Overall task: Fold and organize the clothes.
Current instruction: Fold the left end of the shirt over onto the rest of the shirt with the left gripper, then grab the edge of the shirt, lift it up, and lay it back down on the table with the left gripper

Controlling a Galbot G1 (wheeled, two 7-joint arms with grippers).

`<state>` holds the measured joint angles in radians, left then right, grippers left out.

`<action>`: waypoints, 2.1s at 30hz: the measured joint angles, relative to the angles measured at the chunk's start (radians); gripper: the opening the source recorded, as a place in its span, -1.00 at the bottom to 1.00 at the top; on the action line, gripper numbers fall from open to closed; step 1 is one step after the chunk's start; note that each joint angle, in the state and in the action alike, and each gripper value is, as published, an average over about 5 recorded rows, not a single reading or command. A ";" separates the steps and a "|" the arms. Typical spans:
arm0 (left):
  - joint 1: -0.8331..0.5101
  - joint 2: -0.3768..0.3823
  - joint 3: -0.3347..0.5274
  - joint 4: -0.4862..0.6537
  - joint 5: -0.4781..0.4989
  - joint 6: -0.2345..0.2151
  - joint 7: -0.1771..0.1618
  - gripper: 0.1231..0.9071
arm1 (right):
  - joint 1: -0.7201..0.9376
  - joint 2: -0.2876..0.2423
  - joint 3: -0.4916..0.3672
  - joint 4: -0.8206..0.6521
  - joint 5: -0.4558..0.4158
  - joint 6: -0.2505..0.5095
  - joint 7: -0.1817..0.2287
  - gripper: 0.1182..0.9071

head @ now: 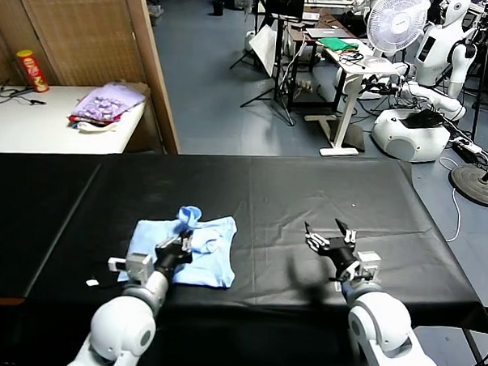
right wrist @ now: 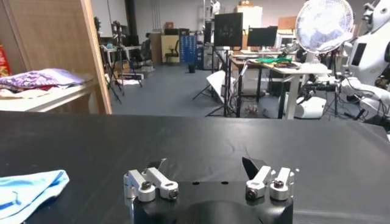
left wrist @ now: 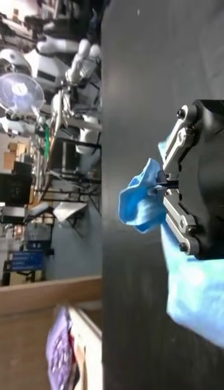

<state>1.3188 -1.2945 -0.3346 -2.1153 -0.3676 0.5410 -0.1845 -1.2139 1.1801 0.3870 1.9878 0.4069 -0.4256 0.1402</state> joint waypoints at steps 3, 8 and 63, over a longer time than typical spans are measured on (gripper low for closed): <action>0.002 -0.016 0.010 0.012 0.015 -0.010 0.000 -0.94 | 0.002 -0.001 -0.002 -0.004 0.000 0.000 -0.001 0.72; -0.003 -0.045 0.023 0.036 0.028 -0.022 -0.001 -0.94 | 0.002 -0.003 -0.009 -0.008 0.000 0.000 -0.003 0.72; 0.050 0.022 -0.376 0.272 -0.698 -0.138 0.076 0.10 | 0.037 0.004 -0.118 -0.057 -0.024 0.007 -0.065 0.72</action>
<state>1.3691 -1.2730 -0.7110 -1.8433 -1.0653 0.4030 -0.1088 -1.1772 1.1845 0.2694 1.9310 0.3829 -0.4189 0.0750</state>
